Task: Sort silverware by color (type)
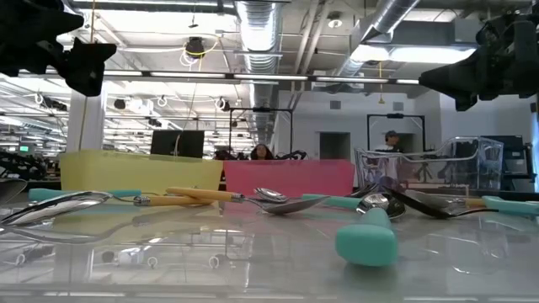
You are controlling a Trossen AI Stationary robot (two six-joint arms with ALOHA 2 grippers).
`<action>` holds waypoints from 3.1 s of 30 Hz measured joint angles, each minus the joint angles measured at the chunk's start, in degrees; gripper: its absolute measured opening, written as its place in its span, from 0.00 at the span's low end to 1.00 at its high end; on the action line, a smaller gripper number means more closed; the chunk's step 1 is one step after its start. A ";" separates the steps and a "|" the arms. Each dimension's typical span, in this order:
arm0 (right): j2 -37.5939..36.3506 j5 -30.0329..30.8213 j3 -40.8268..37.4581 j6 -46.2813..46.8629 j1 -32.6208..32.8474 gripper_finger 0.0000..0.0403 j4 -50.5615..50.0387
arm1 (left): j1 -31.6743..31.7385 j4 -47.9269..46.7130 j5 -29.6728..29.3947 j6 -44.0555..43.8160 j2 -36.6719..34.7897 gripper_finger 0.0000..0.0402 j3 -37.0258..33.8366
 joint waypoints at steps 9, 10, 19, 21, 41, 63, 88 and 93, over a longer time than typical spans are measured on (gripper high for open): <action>0.02 0.03 0.00 -0.02 0.00 0.22 0.02 | -0.01 0.01 0.01 0.01 -0.01 0.56 0.00; 0.02 0.04 0.01 0.00 0.00 0.22 0.02 | -0.01 0.01 0.01 0.01 -0.01 0.56 -0.01; 0.01 0.15 -0.01 -0.02 0.00 0.22 0.02 | 0.01 0.01 -0.01 0.01 -0.02 0.56 -0.01; 0.02 0.17 0.00 -0.01 0.00 0.22 0.02 | 0.01 0.01 -0.01 0.01 -0.02 0.56 0.00; 0.01 0.46 0.01 5.90 0.00 0.22 0.09 | 0.01 0.04 -0.16 0.39 -0.01 0.56 0.01; 0.02 0.31 0.01 19.17 0.15 0.22 2.60 | 0.05 4.88 -14.99 -9.39 -0.02 0.56 -0.01; 0.02 1.42 3.18 10.50 1.84 0.55 11.95 | 0.05 -2.98 -19.33 -12.45 0.00 0.70 9.56; 0.02 0.92 5.17 4.44 1.84 0.57 15.77 | 0.05 -3.69 -19.06 -10.62 0.00 0.70 12.26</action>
